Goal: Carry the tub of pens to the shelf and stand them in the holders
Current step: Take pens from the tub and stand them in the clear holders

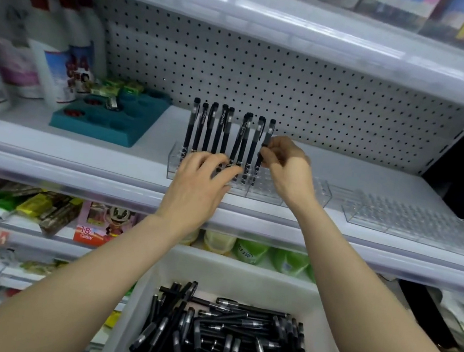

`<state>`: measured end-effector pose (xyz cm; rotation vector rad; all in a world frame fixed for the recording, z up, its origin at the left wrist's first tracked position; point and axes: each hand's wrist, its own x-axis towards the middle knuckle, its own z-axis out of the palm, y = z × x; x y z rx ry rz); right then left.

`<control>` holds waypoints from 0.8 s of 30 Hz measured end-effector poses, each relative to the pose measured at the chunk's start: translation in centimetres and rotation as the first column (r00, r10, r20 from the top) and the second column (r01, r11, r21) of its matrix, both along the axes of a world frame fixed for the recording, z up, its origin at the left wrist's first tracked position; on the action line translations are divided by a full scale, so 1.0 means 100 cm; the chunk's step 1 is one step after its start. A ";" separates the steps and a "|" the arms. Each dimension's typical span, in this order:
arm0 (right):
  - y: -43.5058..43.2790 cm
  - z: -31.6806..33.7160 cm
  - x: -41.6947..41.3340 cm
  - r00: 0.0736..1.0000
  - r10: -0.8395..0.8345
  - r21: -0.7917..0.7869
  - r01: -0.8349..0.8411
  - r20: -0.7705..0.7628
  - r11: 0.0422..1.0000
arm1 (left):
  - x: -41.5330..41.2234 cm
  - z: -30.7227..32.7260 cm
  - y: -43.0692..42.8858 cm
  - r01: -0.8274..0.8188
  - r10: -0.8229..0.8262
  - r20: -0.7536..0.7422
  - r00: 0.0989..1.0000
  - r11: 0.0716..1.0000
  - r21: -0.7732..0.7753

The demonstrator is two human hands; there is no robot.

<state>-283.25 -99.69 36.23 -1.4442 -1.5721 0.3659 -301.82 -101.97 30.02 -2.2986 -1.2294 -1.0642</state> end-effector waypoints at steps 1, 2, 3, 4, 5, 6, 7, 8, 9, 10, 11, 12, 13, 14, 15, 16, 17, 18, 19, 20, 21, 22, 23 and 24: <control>-0.002 -0.001 -0.001 1.000 0.000 0.002 0.000 0.019 1.000 | 0.000 0.000 0.000 -0.003 0.003 -0.001 1.000 1.000 -0.006; -0.002 -0.002 -0.001 1.000 -0.002 0.005 0.002 0.017 1.000 | 0.000 0.000 -0.001 -0.005 0.005 -0.003 1.000 1.000 -0.012; -0.002 -0.002 -0.002 1.000 -0.006 0.008 0.006 0.011 1.000 | 0.000 0.000 -0.001 -0.006 0.006 -0.006 1.000 1.000 -0.018; -0.002 -0.001 -0.002 1.000 -0.012 0.006 0.012 0.008 1.000 | 0.000 0.000 -0.002 -0.005 0.005 -0.009 1.000 1.000 -0.025; -0.003 -0.001 -0.002 1.000 -0.018 -0.004 0.018 0.010 1.000 | 0.000 0.001 -0.002 -0.002 0.002 -0.013 1.000 0.999 -0.033; -0.003 0.000 -0.002 1.000 -0.025 -0.015 0.025 0.013 1.000 | -0.001 0.003 -0.003 0.002 -0.003 -0.019 1.000 0.999 -0.041; -0.004 0.001 -0.003 0.999 -0.031 -0.024 0.032 0.018 0.999 | -0.002 0.005 -0.003 0.009 -0.010 -0.028 1.000 0.999 -0.050; -0.006 0.002 -0.002 0.999 -0.038 -0.027 0.039 0.025 0.999 | -0.003 0.007 -0.005 0.019 -0.021 -0.038 0.999 0.998 -0.059; -0.009 0.003 -0.002 0.998 -0.047 -0.027 0.048 0.037 0.998 | -0.004 0.008 -0.008 0.028 -0.031 -0.045 0.999 0.997 -0.071; -0.013 0.004 -0.001 0.997 -0.058 -0.017 0.059 0.050 0.998 | -0.004 0.009 -0.012 0.034 -0.038 -0.043 0.998 0.996 -0.082; -0.019 0.004 0.000 0.995 -0.075 0.005 0.075 0.062 0.997 | -0.005 0.009 -0.019 0.038 -0.041 -0.031 0.999 0.995 -0.090; -0.026 0.004 0.001 0.993 -0.097 0.036 0.095 0.063 0.995 | -0.006 0.009 -0.026 0.046 -0.048 -0.014 0.999 0.994 -0.100; -0.035 0.003 0.001 0.992 -0.116 0.070 0.112 0.052 0.991 | -0.007 0.006 -0.035 0.061 -0.061 0.002 0.998 0.992 -0.112; -0.046 -0.001 0.000 0.992 -0.124 0.101 0.120 0.035 0.988 | -0.009 0.003 -0.044 0.082 -0.081 0.012 0.997 0.988 -0.127; -0.057 -0.007 -0.001 0.992 -0.121 0.123 0.116 0.031 0.986 | -0.010 -0.004 -0.052 0.104 -0.103 0.010 0.995 0.984 -0.147; -0.070 -0.015 -0.004 0.993 -0.112 0.131 0.106 0.045 0.986 | -0.012 -0.012 -0.059 0.121 -0.123 -0.001 0.992 0.979 -0.166; -0.082 -0.027 -0.007 0.992 -0.104 0.129 0.094 0.074 0.987 | -0.015 -0.023 -0.064 0.129 -0.134 -0.017 0.991 0.974 -0.187; -0.095 -0.039 -0.011 0.990 -0.094 0.121 0.081 0.104 0.989 | -0.017 -0.033 -0.068 0.130 -0.140 -0.036 0.990 0.970 -0.207; -0.107 -0.052 -0.014 0.989 -0.081 0.107 0.067 0.127 0.992 | -0.019 -0.044 -0.071 0.126 -0.142 -0.056 0.988 0.966 -0.225; -0.119 -0.065 -0.017 0.987 -0.064 0.086 0.051 0.146 0.995 | -0.020 -0.054 -0.074 0.119 -0.141 -0.080 0.987 0.965 -0.232; -0.130 -0.078 -0.019 0.985 -0.043 0.052 0.034 0.165 0.998 | -0.020 -0.062 -0.076 0.113 -0.140 -0.105 0.985 0.967 -0.226; -0.139 -0.091 -0.021 0.983 -0.018 0.007 0.017 0.183 1.000 | -0.020 -0.069 -0.078 0.111 -0.142 -0.133 0.981 0.969 -0.219; -0.147 -0.102 -0.022 0.980 0.011 -0.046 -0.002 0.199 0.999 | -0.019 -0.074 -0.080 0.110 -0.147 -0.163 0.976 0.970 -0.217; -0.153 -0.113 -0.023 0.975 0.045 -0.106 -0.022 0.219 0.994 | -0.017 -0.077 -0.082 0.105 -0.152 -0.194 0.969 0.967 -0.233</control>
